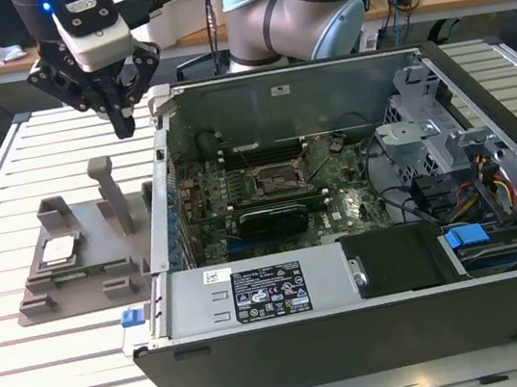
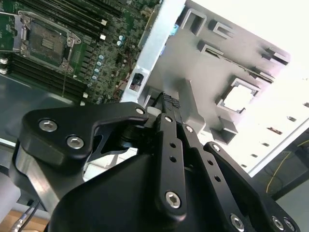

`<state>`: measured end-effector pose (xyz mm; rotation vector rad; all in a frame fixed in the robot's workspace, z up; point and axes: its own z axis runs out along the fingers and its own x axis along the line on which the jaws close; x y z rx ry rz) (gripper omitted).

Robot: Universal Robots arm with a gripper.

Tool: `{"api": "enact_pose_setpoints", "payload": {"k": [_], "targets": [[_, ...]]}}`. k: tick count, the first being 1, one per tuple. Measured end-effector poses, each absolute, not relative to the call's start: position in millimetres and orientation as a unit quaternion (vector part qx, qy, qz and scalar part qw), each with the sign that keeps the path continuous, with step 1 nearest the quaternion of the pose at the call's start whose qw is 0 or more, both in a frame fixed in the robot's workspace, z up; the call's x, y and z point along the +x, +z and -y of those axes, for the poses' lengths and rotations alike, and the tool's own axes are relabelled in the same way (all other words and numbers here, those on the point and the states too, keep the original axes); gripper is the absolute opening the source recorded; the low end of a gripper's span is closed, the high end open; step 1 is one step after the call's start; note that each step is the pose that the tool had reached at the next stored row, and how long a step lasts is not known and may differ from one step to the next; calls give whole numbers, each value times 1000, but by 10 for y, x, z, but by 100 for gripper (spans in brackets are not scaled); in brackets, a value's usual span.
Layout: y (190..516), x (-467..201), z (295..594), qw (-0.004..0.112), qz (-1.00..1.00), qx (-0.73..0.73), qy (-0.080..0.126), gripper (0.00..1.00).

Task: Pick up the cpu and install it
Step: 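Reach for the cpu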

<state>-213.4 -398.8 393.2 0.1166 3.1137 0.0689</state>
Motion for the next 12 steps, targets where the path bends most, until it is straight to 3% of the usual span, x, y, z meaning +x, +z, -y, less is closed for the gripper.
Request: {"api": "enact_pose_setpoints", "payload": {"k": [12], "targets": [[3932, -2449, 3989, 13, -999, 37, 22, 11]]}}
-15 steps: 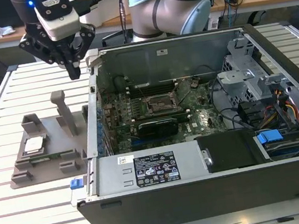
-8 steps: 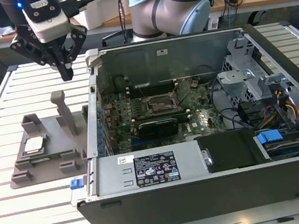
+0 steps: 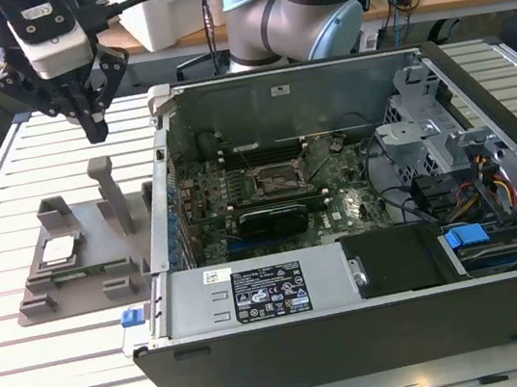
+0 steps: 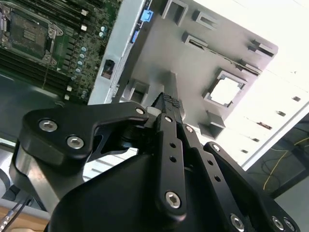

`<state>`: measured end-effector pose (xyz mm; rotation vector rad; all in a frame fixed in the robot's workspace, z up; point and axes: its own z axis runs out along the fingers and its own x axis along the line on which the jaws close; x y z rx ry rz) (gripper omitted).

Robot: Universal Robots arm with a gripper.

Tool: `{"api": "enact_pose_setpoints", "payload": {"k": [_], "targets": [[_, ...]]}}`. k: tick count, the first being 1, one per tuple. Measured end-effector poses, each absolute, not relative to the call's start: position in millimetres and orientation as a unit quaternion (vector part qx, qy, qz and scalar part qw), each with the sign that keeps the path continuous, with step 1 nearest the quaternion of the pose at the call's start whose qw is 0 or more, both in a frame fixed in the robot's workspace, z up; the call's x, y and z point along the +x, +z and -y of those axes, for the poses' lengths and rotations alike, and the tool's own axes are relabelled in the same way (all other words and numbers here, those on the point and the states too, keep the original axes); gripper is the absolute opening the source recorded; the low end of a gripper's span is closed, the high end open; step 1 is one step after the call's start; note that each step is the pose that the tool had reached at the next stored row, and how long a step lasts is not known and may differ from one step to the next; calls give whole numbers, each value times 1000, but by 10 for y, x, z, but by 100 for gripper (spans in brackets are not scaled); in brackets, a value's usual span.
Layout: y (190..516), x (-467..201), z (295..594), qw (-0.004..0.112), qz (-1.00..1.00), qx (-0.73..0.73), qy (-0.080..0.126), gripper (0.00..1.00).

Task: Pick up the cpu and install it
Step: 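Reach for the cpu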

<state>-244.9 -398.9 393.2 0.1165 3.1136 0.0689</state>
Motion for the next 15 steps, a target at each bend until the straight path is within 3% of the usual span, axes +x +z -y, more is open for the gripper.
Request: {"api": "enact_pose_setpoints", "payload": {"k": [15], "targets": [[3932, -2873, 3988, 13, -999, 37, 22, 11]]}}
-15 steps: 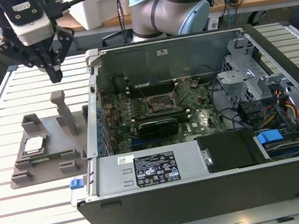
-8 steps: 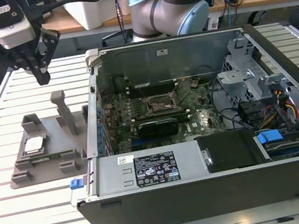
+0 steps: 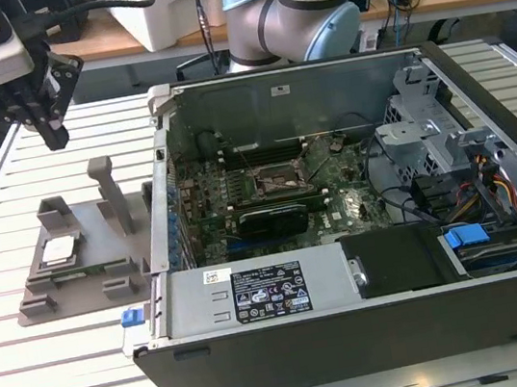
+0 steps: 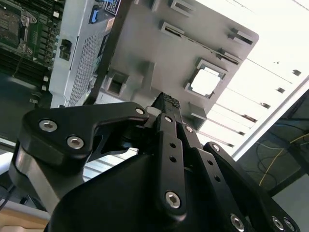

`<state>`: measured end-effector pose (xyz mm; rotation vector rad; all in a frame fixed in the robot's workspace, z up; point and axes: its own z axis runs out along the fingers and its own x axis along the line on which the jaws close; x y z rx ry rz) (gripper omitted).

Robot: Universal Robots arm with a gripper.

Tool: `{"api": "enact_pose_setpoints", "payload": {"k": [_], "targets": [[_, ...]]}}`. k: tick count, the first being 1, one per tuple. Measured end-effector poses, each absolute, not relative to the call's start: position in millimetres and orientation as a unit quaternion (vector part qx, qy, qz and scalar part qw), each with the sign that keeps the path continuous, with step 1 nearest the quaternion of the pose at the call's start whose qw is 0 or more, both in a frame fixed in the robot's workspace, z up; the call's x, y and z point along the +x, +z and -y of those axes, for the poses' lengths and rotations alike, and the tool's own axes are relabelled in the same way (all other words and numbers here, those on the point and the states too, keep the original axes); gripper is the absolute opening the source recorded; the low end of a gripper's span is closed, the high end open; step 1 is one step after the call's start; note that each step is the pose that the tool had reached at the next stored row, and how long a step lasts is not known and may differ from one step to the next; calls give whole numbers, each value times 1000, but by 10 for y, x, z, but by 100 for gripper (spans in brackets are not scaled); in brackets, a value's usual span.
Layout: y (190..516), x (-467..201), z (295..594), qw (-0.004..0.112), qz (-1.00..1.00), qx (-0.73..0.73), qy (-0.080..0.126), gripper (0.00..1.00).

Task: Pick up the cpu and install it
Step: 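Reach for the cpu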

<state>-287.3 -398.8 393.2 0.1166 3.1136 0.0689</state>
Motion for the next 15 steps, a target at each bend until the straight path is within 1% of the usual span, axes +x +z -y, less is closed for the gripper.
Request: {"api": "enact_pose_setpoints", "payload": {"k": [15], "targets": [[3931, -3107, 3989, 12, -999, 37, 22, 11]]}}
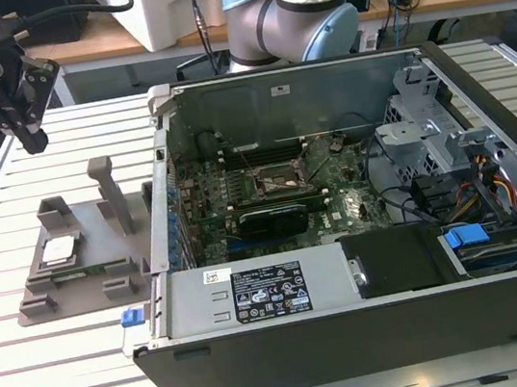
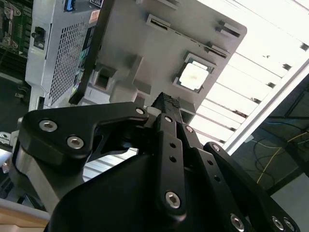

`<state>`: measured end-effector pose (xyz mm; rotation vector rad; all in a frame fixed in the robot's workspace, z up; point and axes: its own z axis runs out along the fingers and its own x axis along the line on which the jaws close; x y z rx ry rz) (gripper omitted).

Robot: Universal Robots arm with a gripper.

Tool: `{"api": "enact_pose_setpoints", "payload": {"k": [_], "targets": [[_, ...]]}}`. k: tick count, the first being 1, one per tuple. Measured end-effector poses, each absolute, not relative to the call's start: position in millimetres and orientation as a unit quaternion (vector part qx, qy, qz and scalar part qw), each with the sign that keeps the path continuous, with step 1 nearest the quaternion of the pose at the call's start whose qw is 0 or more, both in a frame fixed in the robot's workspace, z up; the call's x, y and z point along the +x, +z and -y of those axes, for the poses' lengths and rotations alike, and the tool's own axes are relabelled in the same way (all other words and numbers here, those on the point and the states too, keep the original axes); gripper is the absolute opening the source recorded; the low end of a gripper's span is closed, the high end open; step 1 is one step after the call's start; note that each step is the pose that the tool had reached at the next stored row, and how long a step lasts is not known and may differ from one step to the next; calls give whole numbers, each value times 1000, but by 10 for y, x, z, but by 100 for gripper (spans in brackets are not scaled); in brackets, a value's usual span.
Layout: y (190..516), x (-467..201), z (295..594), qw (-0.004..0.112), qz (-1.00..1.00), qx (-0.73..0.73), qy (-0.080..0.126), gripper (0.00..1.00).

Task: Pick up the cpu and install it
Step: 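Reach for the cpu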

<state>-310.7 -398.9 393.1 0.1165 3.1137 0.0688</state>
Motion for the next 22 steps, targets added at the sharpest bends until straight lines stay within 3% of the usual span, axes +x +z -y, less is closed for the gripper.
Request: {"api": "enact_pose_setpoints", "payload": {"k": [22], "targets": [[3927, -3504, 3989, 13, -999, 37, 22, 11]]}}
